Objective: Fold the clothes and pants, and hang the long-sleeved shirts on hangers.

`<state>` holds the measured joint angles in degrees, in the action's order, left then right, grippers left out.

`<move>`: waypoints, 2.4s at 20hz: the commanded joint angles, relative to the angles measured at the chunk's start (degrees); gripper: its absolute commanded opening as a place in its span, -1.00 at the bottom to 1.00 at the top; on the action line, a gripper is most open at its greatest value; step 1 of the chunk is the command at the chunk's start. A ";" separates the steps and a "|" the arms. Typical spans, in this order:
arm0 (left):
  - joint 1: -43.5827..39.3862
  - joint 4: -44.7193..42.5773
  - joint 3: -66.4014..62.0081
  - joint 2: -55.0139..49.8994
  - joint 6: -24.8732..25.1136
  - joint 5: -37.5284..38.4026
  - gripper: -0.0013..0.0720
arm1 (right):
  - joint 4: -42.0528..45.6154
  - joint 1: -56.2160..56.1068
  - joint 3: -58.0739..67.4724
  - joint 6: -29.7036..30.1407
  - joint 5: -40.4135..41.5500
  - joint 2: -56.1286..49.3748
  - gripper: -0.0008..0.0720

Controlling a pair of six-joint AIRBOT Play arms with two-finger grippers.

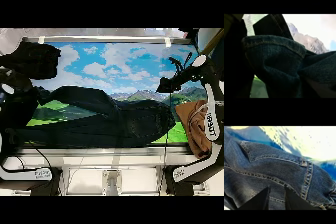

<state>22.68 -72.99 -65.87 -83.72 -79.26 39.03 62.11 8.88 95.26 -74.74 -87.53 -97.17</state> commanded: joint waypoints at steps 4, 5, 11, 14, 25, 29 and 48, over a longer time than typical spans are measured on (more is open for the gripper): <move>-3.58 8.37 -9.73 6.45 0.79 -3.19 0.99 | -5.66 -0.35 0.04 0.90 2.86 0.00 -0.36; -6.25 8.37 -11.63 5.64 0.79 -1.79 0.99 | -6.62 -0.96 0.04 0.90 5.40 -0.02 -0.36; -20.87 8.11 -15.50 -3.82 -3.19 1.49 0.99 | -6.23 -10.73 0.04 7.58 7.02 -1.36 -0.36; -21.03 2.47 -19.06 -10.10 -14.80 3.85 0.99 | -6.16 -14.38 0.07 10.12 9.07 -2.03 -0.36; -11.30 -21.07 -31.06 -18.40 -27.15 21.42 0.99 | 9.68 -7.08 0.07 7.08 9.53 -2.16 0.26; -9.25 -20.83 -31.06 -20.39 -19.74 18.86 0.98 | 8.98 1.09 0.04 3.39 3.61 -2.16 0.26; -7.28 -10.88 -36.50 -27.12 7.76 33.73 -0.48 | 8.22 2.51 0.04 2.08 3.10 -2.16 0.26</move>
<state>15.33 -84.12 -102.24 -110.76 -73.12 71.79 70.35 11.40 95.26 -71.92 -84.40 -99.29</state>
